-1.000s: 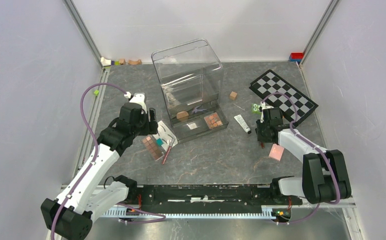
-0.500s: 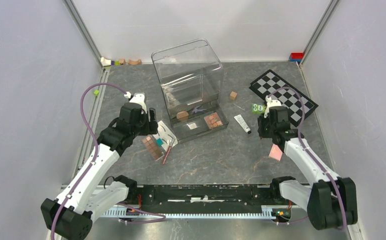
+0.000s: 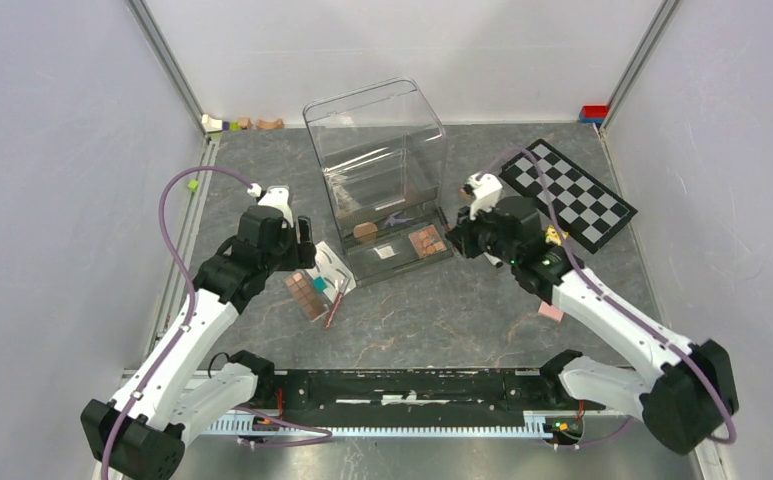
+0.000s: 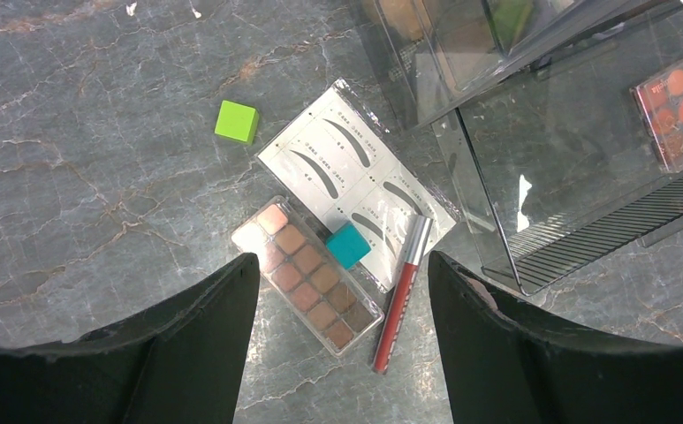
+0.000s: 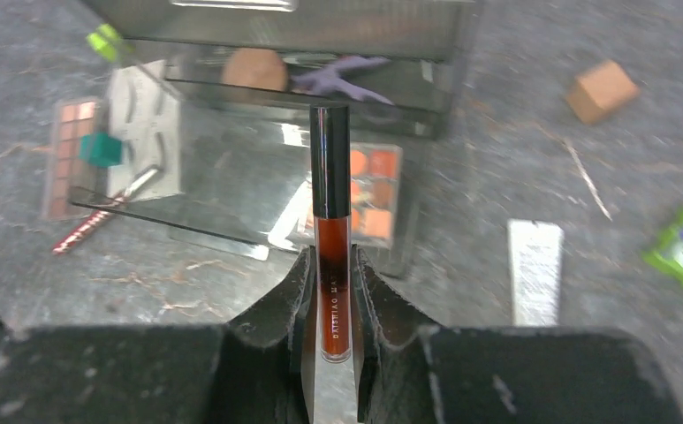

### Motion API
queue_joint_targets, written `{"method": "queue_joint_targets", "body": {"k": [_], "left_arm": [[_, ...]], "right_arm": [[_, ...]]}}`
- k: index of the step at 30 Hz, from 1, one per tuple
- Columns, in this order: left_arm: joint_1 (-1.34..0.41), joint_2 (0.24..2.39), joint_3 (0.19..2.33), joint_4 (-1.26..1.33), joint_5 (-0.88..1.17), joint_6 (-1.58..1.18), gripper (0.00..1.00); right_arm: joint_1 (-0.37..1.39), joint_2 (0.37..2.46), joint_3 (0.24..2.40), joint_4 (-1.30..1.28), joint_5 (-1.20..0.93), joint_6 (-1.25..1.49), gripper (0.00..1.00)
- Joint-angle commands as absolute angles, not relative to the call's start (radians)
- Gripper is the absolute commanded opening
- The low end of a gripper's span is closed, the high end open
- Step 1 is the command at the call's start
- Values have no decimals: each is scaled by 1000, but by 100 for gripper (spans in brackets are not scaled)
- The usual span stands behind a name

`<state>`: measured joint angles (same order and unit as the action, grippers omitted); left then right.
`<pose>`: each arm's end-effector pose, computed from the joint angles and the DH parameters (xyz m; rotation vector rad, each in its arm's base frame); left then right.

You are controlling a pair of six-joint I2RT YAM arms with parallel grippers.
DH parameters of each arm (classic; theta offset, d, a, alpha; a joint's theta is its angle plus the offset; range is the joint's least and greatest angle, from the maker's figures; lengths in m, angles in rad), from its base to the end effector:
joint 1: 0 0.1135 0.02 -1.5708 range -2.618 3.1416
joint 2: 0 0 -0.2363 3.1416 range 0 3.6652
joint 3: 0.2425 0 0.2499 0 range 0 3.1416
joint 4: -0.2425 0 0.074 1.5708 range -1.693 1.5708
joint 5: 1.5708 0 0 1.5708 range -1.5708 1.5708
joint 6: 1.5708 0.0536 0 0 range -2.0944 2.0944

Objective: Organize the makeup
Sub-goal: Pick up the lipstick at the center of the board, then place the lipstick in the drawer.

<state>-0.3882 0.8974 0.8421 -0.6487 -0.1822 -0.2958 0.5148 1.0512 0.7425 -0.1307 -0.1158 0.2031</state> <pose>0.2025 -0.0723 0.2627 0.0090 2.2656 -0.1565 0.2295 0.1369 0.2480 -0.3932 2.0161 0.5692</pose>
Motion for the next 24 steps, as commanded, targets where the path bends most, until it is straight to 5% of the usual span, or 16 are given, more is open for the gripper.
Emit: {"method": "queue_joint_targets", "body": {"k": [1, 16, 24], "left_arm": [[-384, 869, 851, -620, -202, -259, 77], [-384, 857, 853, -624, -218, -262, 77], [-384, 856, 851, -625, -222, -262, 77]], "right_arm": [[619, 1146, 849, -31, -133, 149, 14], [799, 1379, 997, -55, -125, -184, 17], [802, 1531, 1148, -245, -184, -519, 27]]}}
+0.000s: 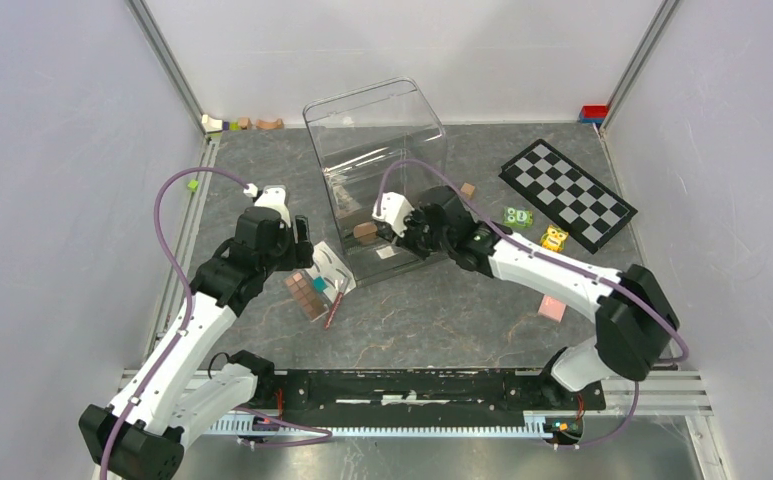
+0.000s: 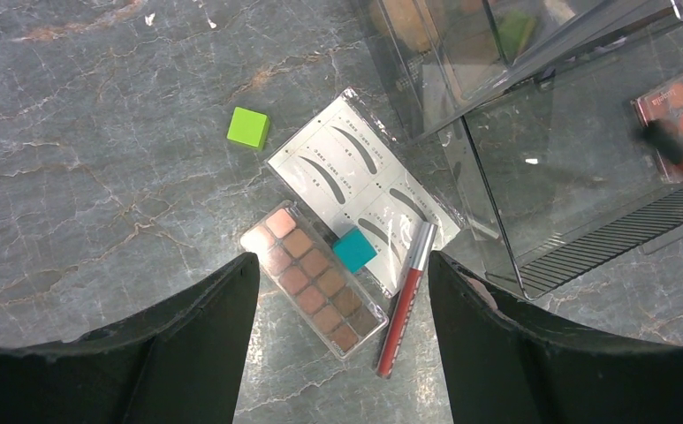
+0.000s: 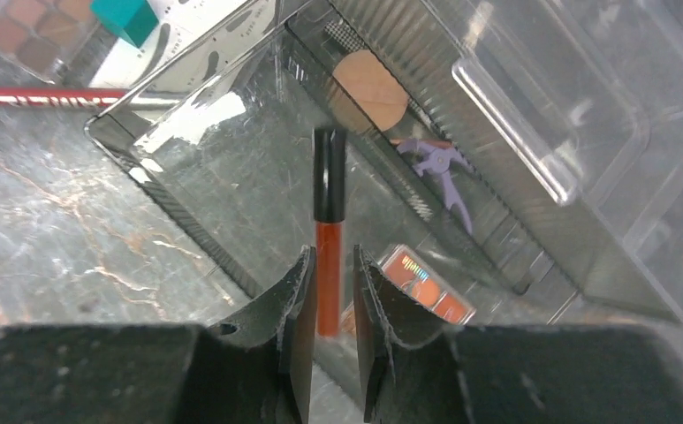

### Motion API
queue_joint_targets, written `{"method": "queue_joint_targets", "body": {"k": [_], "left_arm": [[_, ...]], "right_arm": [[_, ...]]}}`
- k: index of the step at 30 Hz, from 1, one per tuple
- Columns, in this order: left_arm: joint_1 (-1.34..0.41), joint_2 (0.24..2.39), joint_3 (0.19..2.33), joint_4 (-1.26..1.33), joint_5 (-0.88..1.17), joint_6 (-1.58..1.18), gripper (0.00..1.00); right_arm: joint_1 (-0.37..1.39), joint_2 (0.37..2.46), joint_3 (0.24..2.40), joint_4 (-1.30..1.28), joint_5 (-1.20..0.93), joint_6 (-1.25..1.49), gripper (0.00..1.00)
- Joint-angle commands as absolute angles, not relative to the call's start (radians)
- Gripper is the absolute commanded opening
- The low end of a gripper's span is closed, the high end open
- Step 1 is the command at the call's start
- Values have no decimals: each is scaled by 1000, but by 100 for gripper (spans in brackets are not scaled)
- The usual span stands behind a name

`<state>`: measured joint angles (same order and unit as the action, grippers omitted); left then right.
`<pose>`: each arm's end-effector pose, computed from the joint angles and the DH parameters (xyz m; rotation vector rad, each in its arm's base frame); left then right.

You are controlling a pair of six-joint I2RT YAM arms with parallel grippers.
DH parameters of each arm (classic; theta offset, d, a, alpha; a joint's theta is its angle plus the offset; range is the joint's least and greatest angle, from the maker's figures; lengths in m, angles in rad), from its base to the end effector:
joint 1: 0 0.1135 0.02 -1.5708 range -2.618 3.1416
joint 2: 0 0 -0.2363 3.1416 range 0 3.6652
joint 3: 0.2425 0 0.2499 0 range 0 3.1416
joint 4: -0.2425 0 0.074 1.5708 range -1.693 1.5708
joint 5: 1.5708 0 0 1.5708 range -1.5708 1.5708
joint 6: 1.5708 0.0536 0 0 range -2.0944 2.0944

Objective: Organize the makeup
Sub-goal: Place the lipstick in the drawer.

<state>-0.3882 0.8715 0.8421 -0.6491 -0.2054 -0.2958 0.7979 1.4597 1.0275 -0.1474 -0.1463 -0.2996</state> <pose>0.1991 -0.0696 0.2678 -0.0068 2.2362 -0.1414 0.2356 0.2528 0.2316 -1.2082 1.8110 0.4445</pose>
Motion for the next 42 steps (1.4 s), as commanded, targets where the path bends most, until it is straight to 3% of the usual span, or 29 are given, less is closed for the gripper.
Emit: {"method": "queue_joint_targets", "body": {"k": [1, 8, 19, 25, 30, 42], "left_arm": [[-384, 856, 851, -624, -222, -261, 77], [-385, 846, 854, -630, -245, -265, 77], [-384, 833, 851, -627, -265, -267, 77], [-384, 829, 848, -627, -264, -267, 77], [-384, 842, 848, -627, -252, -268, 77], [-385, 849, 812, -672, -134, -516, 76]], "right_arm": [[801, 1558, 1185, -292, -198, -556, 27], [806, 1739, 1403, -514, -238, -692, 25], [807, 1632, 1291, -326, -238, -562, 25], [785, 1491, 1137, -155, -202, -352, 25], [755, 1327, 963, -32, -21, -75, 26], [747, 957, 638, -151, 102, 272, 29]]}}
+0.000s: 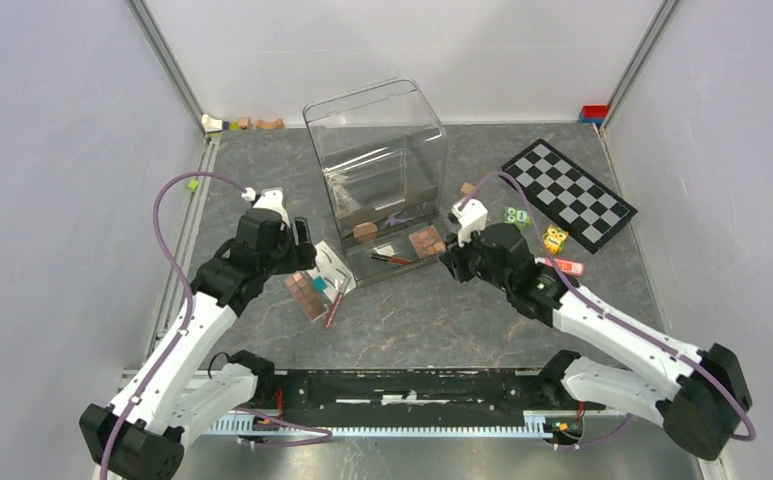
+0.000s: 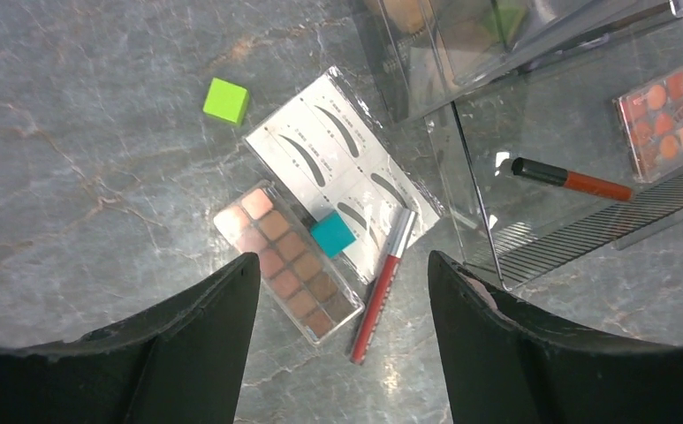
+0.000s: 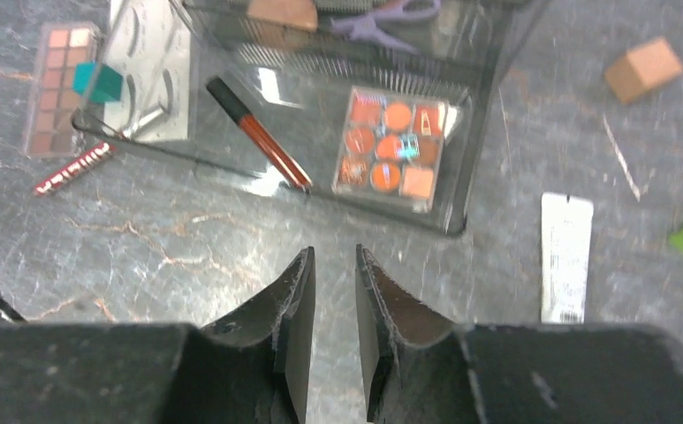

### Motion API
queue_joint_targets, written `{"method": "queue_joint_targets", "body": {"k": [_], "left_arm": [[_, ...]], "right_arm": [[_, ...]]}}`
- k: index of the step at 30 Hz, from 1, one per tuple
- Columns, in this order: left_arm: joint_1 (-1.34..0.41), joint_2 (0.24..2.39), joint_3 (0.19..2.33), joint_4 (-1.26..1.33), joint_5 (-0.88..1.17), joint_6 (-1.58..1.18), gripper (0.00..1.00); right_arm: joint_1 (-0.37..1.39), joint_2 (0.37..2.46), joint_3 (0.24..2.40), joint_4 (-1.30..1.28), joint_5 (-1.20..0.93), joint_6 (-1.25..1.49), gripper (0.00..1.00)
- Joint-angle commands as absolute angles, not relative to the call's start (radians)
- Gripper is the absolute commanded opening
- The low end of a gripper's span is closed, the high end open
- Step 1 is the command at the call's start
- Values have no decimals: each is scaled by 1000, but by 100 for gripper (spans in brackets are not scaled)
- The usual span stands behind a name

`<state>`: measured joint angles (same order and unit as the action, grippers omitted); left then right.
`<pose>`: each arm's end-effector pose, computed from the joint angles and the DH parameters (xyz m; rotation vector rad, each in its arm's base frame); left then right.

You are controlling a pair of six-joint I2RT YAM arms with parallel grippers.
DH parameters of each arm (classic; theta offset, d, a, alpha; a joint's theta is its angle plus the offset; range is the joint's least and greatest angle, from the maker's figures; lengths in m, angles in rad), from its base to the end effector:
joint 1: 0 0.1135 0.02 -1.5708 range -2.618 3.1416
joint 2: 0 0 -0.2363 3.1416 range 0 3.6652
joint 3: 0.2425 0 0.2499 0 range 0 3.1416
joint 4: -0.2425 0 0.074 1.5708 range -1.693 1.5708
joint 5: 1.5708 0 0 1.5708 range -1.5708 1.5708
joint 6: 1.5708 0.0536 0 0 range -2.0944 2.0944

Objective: Organize the makeup
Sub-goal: Place the lipstick in the drawer.

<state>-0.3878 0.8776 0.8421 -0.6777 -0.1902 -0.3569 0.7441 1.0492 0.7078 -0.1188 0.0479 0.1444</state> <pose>0.1976 -0.0698 0.2638 -0.0640 2.2737 -0.1760 0.1969 0.1777 0.2371 -0.5815 1.9851 0.5068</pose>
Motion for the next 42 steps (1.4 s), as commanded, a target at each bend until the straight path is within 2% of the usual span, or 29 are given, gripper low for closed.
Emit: {"method": "queue_joint_targets", "body": {"k": [1, 7, 13, 18, 21, 23, 26, 31, 39, 42], "left_arm": [[-385, 841, 780, -656, -127, -542, 75], [-399, 845, 649, -576, -65, -595, 67], [-554, 877, 552, -450, -94, -642, 66], [-633, 913, 543, -419, -171, -669, 64], [-634, 905, 552, -485, -277, -722, 63], [-633, 876, 563, -577, -389, -784, 67], [-621, 823, 574, -691, -527, -893, 80], [-578, 844, 583, -753, -553, -970, 89], [-492, 949, 588, -744, -493, -1013, 81], [-408, 958, 584, -705, -457, -968, 79]], "right_arm": [[746, 939, 622, -166, 101, 274, 30], [746, 829, 544, -227, 101, 288, 31], [746, 757, 483, -225, 103, 319, 32], [746, 739, 474, -248, 106, 320, 33], [747, 726, 470, -260, 107, 322, 33], [746, 716, 469, -270, 113, 324, 33], [746, 701, 460, -278, 119, 328, 33], [746, 707, 457, -286, 118, 324, 34], [746, 710, 443, -286, 112, 322, 34], [746, 709, 442, -290, 113, 318, 35]]}}
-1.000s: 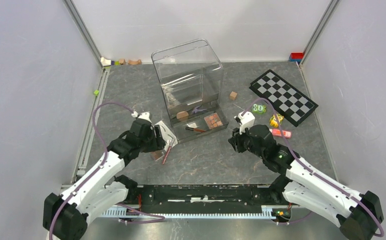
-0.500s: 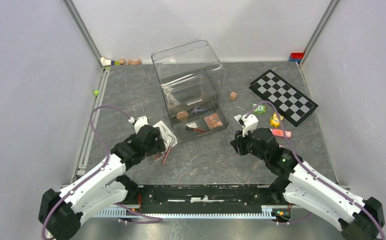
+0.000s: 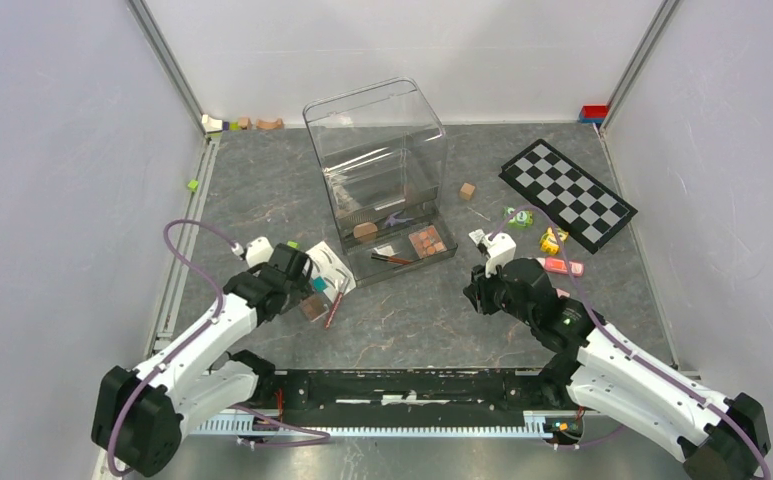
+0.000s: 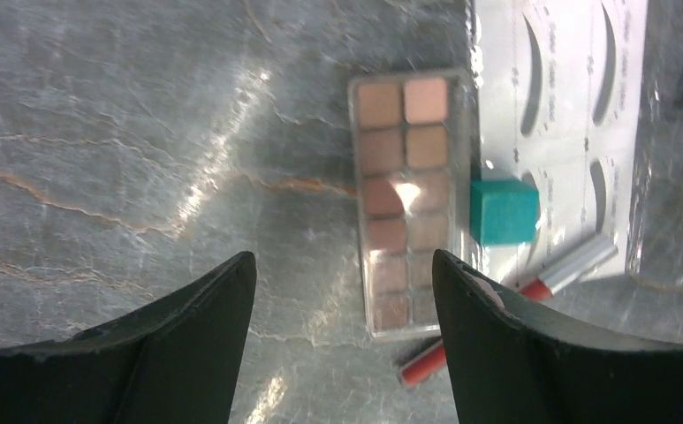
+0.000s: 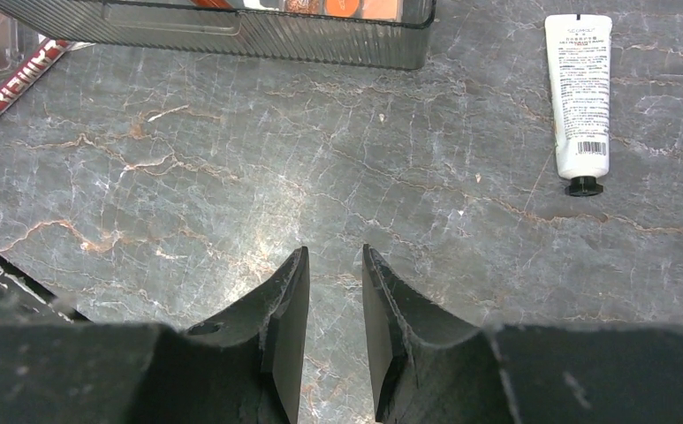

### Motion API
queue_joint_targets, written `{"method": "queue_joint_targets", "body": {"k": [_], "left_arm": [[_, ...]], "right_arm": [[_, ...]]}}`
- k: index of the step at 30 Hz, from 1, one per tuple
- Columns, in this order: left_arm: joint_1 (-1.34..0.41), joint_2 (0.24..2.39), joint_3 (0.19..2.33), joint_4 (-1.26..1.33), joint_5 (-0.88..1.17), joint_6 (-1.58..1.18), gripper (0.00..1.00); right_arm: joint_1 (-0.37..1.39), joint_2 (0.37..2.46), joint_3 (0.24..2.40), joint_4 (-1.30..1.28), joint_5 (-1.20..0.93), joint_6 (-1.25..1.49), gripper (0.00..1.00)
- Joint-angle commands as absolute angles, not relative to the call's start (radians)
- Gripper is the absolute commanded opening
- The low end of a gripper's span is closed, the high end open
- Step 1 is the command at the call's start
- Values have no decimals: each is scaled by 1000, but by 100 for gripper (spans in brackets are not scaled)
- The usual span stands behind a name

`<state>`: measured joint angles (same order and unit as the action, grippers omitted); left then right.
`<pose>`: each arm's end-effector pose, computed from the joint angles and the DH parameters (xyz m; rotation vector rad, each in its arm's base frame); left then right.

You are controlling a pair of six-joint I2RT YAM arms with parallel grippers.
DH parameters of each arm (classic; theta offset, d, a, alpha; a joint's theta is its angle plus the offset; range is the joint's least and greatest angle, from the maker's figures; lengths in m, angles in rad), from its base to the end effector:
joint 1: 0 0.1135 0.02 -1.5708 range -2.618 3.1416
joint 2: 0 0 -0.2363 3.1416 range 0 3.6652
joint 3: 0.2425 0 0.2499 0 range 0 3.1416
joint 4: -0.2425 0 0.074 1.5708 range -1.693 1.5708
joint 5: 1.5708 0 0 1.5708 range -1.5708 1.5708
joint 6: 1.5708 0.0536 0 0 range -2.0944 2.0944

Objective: Organize the makeup
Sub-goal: Pick up the makeup from the center of the board.

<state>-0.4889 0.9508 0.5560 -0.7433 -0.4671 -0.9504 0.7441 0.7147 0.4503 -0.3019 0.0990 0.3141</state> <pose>0.1710 -0.0636 0.1573 -0.7031 2.4179 0.0856 0.1499 0.1308 0.1946 -0.4066 2.1399 0.5105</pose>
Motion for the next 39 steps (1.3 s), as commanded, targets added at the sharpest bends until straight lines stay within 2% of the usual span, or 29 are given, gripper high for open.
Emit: {"method": "queue_joint_targets", "body": {"k": [1, 4, 10, 16, 30, 34, 39], "left_arm": [[-373, 962, 579, -680, -428, -941, 79], [-312, 1006, 583, -621, -373, -890, 79], [-310, 1130, 640, -574, -347, -861, 87], [-310, 1210, 683, -571, -354, -887, 90], [-309, 1353, 726, -630, -350, -948, 87], [-310, 1352, 717, -629, -352, -948, 80], [-310, 1355, 703, -621, -357, -944, 79]], "right_arm": [[746, 709, 440, -288, 112, 318, 35], [746, 713, 436, -288, 113, 315, 35], [746, 720, 424, -283, 114, 309, 35], [747, 713, 412, -287, 112, 307, 35], [746, 723, 410, -295, 123, 293, 36], [746, 724, 408, -297, 124, 289, 36], [746, 724, 401, -295, 123, 291, 37]]}}
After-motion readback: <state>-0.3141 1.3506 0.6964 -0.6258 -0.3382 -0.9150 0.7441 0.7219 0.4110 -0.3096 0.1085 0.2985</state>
